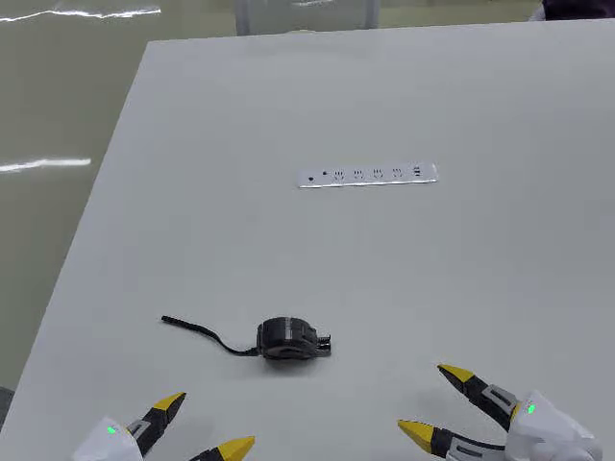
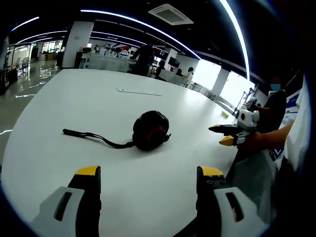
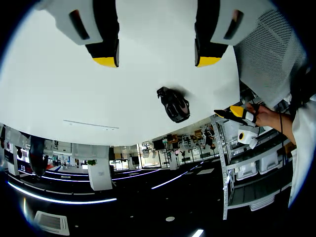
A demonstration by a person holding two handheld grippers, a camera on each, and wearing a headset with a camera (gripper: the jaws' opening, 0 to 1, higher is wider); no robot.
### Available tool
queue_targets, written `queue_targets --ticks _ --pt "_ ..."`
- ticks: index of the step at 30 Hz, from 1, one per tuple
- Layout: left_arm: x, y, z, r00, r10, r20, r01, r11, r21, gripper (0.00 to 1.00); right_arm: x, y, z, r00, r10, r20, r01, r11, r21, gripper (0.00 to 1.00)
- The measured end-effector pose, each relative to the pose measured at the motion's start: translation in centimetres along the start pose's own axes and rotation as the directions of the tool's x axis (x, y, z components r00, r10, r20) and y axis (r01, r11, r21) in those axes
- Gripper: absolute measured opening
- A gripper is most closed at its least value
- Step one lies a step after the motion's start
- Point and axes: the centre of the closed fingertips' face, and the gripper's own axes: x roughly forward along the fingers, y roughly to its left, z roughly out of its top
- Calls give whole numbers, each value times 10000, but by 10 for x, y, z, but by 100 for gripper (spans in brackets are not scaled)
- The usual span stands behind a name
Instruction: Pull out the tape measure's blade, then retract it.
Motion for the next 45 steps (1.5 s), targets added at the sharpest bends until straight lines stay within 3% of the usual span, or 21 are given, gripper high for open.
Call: queue_targets --ticks 22,45 --pt "-12 9 -17 9997 158 -179 -159 9998 -97 82 -21 3 -13 9991 -366 -215 370 9992 180 68" --pt "-19 5 -18 9995 162 -257 -164 9998 -101 83 -32 4 -17 9979 -491 -427 494 9988 64 70"
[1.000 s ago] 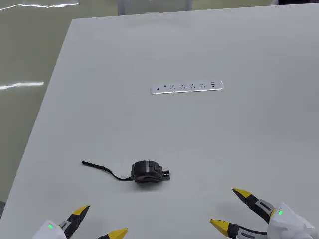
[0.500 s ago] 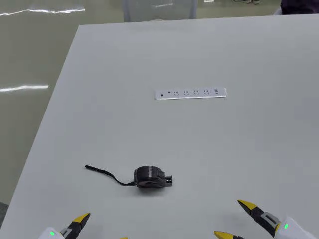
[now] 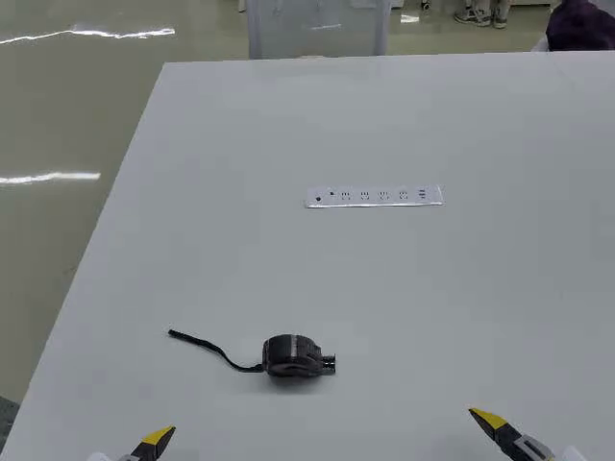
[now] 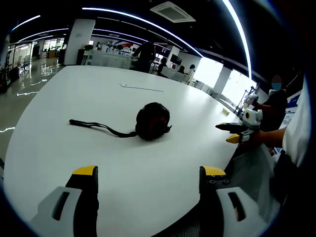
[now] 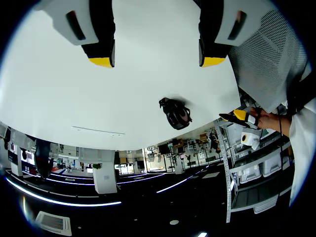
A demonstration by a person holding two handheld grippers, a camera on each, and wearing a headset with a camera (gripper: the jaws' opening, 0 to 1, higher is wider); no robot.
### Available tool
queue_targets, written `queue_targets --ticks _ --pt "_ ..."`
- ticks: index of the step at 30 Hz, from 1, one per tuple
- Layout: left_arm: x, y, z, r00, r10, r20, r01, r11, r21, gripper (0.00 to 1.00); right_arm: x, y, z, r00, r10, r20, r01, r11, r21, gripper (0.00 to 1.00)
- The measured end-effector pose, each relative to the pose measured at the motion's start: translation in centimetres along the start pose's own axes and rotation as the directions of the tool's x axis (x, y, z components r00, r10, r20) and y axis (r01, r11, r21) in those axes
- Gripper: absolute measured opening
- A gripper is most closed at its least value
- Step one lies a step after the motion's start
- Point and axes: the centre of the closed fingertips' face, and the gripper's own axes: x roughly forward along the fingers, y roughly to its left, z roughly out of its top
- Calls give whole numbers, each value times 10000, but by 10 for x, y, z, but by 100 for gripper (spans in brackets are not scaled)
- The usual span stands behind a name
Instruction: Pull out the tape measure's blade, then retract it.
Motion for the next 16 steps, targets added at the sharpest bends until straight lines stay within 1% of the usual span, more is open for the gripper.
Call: queue_targets --ticks 2,9,16 --pt "-1 0 1 10000 8 35 -8 10000 -35 83 -1 0 -2 10000 35 -40 -35 10000 48 70" --pt "-4 0 2 10000 12 81 -12 10000 -58 83 -5 0 -1 10000 -49 52 48 9999 110 71" --pt "-3 4 -3 10000 -39 64 40 9999 -103 83 -7 1 -1 9999 -77 89 76 9999 134 71"
